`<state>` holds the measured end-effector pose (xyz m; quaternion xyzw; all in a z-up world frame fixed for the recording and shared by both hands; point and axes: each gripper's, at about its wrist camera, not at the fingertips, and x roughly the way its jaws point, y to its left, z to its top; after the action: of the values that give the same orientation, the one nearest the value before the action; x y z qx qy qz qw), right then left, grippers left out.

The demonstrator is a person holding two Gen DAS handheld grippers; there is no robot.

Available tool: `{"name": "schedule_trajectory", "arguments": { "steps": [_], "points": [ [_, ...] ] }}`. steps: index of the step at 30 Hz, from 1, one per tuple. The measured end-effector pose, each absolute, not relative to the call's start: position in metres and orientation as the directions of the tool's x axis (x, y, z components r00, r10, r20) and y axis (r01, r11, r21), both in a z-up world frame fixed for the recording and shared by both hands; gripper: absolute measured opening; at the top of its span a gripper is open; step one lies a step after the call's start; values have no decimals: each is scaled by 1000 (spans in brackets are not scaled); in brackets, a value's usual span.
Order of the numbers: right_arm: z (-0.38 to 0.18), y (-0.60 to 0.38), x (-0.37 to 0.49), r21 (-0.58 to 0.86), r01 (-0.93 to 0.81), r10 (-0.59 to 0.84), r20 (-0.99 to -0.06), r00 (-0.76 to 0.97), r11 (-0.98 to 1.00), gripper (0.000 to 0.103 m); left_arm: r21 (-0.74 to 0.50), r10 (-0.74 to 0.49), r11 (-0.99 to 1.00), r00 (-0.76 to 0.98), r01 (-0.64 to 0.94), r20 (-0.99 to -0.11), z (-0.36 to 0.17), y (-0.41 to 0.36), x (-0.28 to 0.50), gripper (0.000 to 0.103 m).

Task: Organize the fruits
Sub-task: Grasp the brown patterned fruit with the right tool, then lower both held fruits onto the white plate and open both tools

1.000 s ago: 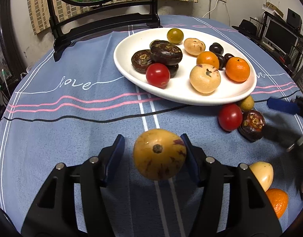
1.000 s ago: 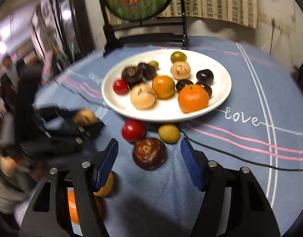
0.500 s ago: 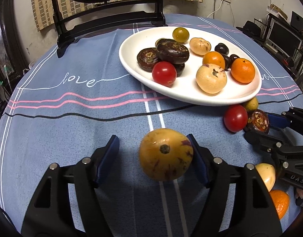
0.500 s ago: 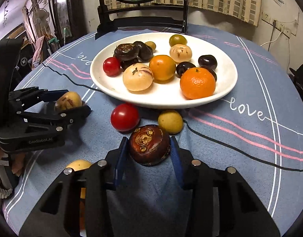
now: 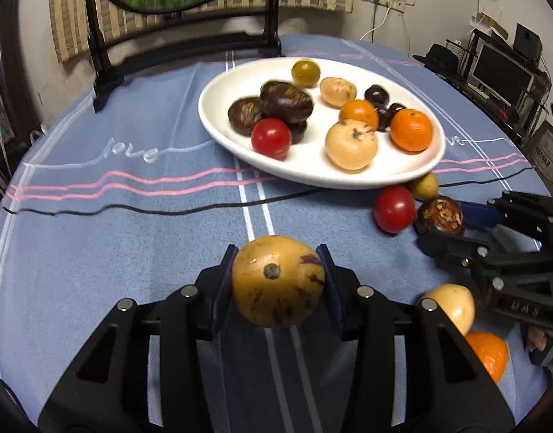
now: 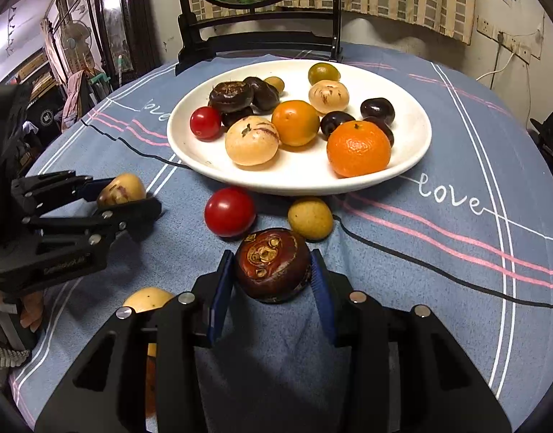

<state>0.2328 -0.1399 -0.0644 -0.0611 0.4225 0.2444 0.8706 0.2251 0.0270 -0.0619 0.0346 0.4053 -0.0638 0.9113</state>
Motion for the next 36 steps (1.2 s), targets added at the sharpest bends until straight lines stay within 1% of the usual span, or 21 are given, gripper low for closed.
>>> {"name": "schedule_trajectory", "arguments": {
  "steps": [2, 5, 8, 12, 16, 20, 23, 28, 31, 33, 34, 36],
  "points": [
    [-54, -146, 230, 121, -479, 401, -740, 541, 869, 42, 41, -76, 989, 714, 145, -696, -49, 23, 215, 45],
    [-26, -163, 224, 164, -461, 442, -667, 600, 872, 42, 56, -54, 992, 777, 115, -627, -23, 23, 211, 45],
    [4, -182, 225, 208, -439, 469, -592, 655, 874, 42, 50, -57, 993, 792, 110, -608, 1, 21, 228, 45],
    [36, -186, 245, 194, -421, 453, -555, 698, 886, 42, 12, -68, 995, 801, 94, -595, 25, 16, 269, 45],
    [43, -177, 280, 208, -410, 452, -562, 693, 888, 42, -4, -61, 997, 790, 74, -610, 21, 6, 308, 45],
    [15, -167, 315, 230, -400, 453, -598, 661, 887, 42, -24, -77, 996, 755, 81, -652, 1, -3, 338, 45],
    [-5, -162, 334, 212, -394, 431, -647, 630, 894, 42, 14, -62, 995, 740, 97, -670, -16, -13, 351, 45],
    [-16, -160, 349, 205, -386, 417, -667, 617, 899, 42, 60, -39, 993, 752, 105, -658, -24, -20, 361, 46],
    [-21, -158, 355, 196, -384, 407, -678, 611, 902, 43, 72, -24, 993, 761, 93, -649, -27, -20, 365, 54],
    [-25, -159, 358, 200, -380, 406, -683, 607, 903, 43, 73, -18, 994, 760, 86, -650, -30, -18, 367, 65],
    [-26, -159, 359, 203, -376, 406, -682, 608, 904, 44, 69, -18, 994, 760, 83, -650, -32, -17, 368, 67],
    [-28, -161, 361, 195, -365, 393, -688, 610, 910, 51, 69, -11, 995, 762, 74, -648, -34, -15, 368, 70]
  ]
}}
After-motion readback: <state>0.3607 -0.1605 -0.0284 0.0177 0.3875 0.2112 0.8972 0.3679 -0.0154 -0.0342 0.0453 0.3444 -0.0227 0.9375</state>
